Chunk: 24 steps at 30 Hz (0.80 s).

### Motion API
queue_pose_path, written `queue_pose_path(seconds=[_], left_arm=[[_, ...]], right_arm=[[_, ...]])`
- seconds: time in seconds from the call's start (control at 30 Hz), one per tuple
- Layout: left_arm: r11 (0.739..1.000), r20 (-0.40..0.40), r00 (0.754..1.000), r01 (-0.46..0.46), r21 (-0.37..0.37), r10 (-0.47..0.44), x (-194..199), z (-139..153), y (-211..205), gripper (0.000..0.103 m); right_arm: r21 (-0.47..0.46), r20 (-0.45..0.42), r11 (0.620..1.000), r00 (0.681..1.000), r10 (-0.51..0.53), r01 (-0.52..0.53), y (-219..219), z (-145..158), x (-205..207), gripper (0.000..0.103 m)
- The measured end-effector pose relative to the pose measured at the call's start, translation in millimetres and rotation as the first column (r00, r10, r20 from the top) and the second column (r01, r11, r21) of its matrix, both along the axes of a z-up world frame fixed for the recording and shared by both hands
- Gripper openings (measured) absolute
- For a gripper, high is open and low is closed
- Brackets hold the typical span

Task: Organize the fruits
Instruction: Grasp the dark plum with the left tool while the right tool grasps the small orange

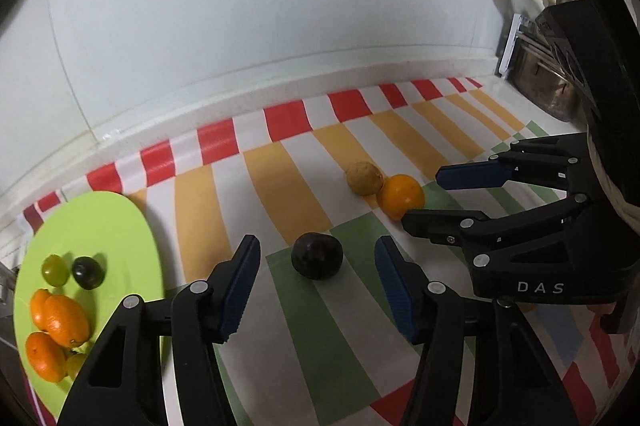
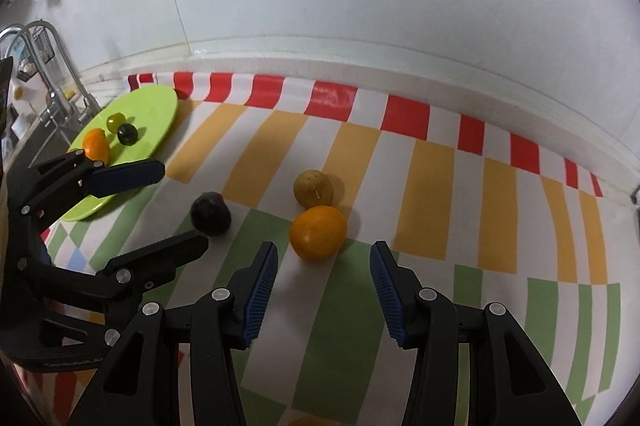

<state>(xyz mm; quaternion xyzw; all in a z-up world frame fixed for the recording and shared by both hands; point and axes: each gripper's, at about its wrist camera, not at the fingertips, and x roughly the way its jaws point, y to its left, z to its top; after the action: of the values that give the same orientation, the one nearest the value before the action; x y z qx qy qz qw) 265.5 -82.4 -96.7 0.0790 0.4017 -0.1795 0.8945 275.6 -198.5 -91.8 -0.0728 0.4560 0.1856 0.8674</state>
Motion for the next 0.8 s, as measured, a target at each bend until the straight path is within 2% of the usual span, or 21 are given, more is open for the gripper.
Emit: queue_pose_path(seconds=[0.2,0.33,0.47,0.8], left_arm=[[1.0,-0.037,0.999,0.019,0.0,-0.019,9,-11,-2,0.046],[1.0,-0.055,0.998,0.027,-0.01,-0.028,13,-15,-4,0.041],[1.0,-0.068,0.997,0.025,-0.016,-0.026,15,-17,-3,0.031],[1.0,-0.06,0.998,0.021,-0.017,-0.022,5,-8,-2,0.031]], right_arm=[[-0.007,-0.018,1.0,1.0,0.017,-0.017,3,-8,10,0.048],[-0.002,-0.024,1.0,1.0,0.018,-0.018,4,-10,13,0.044],[0.009,-0.036,1.0,0.999,0.019,-0.019,5,-12,15,0.038],[0.018,-0.031,1.0,0.999,0.01,-0.01,6,-12,12,0.035]])
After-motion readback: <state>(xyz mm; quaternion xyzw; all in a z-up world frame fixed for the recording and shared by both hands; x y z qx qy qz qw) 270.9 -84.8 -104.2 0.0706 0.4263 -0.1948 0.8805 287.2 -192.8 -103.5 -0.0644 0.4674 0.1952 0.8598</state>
